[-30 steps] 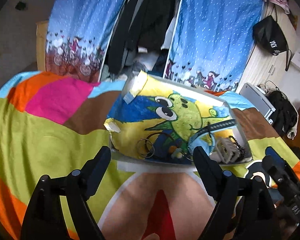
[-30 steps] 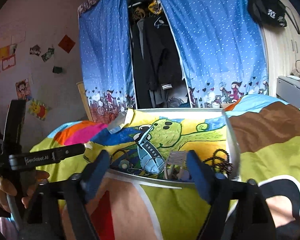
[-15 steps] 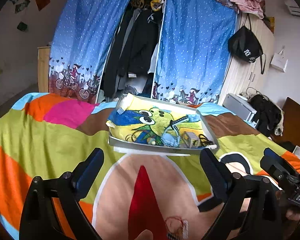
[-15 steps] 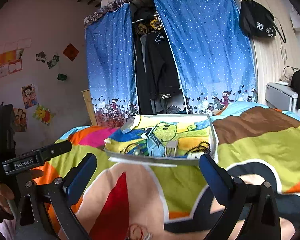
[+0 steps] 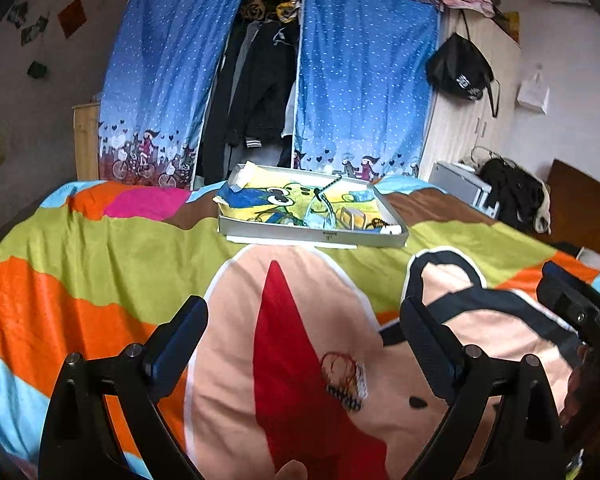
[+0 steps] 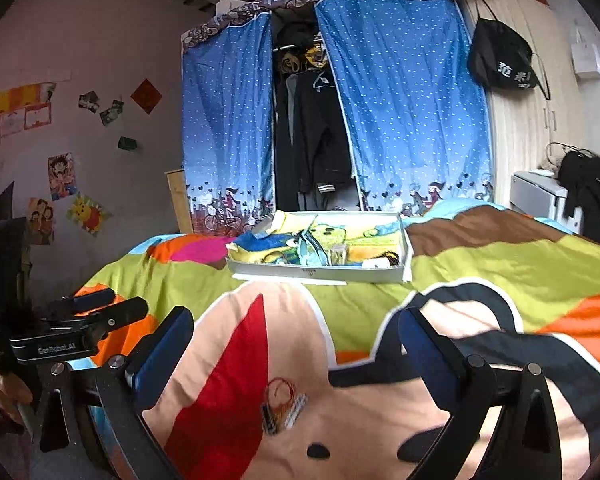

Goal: Organize jewelry
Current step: 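Move both open tools back over the remaining jewelry on the bed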

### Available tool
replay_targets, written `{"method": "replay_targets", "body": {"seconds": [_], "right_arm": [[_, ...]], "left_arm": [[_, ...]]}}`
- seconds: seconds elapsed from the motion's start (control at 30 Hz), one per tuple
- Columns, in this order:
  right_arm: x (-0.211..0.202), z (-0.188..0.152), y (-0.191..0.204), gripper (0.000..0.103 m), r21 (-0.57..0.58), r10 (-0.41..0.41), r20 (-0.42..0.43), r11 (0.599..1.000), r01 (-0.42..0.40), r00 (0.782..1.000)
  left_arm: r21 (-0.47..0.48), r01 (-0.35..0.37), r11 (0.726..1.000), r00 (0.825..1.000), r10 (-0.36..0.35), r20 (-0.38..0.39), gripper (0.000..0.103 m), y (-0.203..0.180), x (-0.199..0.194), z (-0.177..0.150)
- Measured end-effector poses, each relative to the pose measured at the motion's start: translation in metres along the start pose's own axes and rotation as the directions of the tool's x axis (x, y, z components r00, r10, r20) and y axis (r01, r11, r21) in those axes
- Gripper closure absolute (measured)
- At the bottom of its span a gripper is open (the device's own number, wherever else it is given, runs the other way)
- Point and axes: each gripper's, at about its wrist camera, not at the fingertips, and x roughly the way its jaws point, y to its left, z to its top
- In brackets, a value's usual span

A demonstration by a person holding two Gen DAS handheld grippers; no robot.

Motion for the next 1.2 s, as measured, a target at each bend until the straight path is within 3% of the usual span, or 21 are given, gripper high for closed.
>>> {"method": "replay_targets", "body": {"seconds": [0.27, 0.43, 0.6, 0.77, 0.97, 1.2], "right_arm": [[-0.009, -0.033, -0.005, 0.0, 0.062, -0.032, -0.052, 0.997, 0.035, 0.998], [-0.008, -0.051, -0.004, 0.0, 0.074, -0.041, -0.083, 0.996, 0.047, 0.996], [0.002, -0.063, 0.006, 0.0, 0.068, -0.003, -0.106, 0.998, 0.01, 0.994], [0.009, -0.071, 0.015, 0.0, 0.037, -0.008, -0.133, 0.999, 0.013, 0.991], [0.022, -0.094, 0.017, 0.0, 0.043, -0.039, -0.201, 0.998, 0.048, 0.979], [0.04, -0.127, 0.009, 0.0, 0.077, -0.068, -0.308, 0.992, 0.097, 0.949]], "left_arm": [[0.052, -0.063, 0.997, 0.998, 0.062, 0.012, 0.009, -0.003, -0.014, -0.028], [0.066, -0.067, 0.996, 0.998, 0.068, -0.016, 0.009, 0.004, -0.014, -0.046], [0.1, -0.06, 0.993, 0.997, 0.065, -0.047, 0.009, 0.01, -0.01, -0.065], [0.072, -0.062, 0.995, 0.995, 0.068, -0.074, 0.009, 0.022, -0.006, -0.079], [0.047, -0.065, 0.997, 0.988, 0.071, -0.14, 0.009, 0.031, 0.002, -0.087], [0.014, -0.079, 0.997, 0.962, 0.08, -0.261, 0.009, 0.04, 0.025, -0.097]]}}
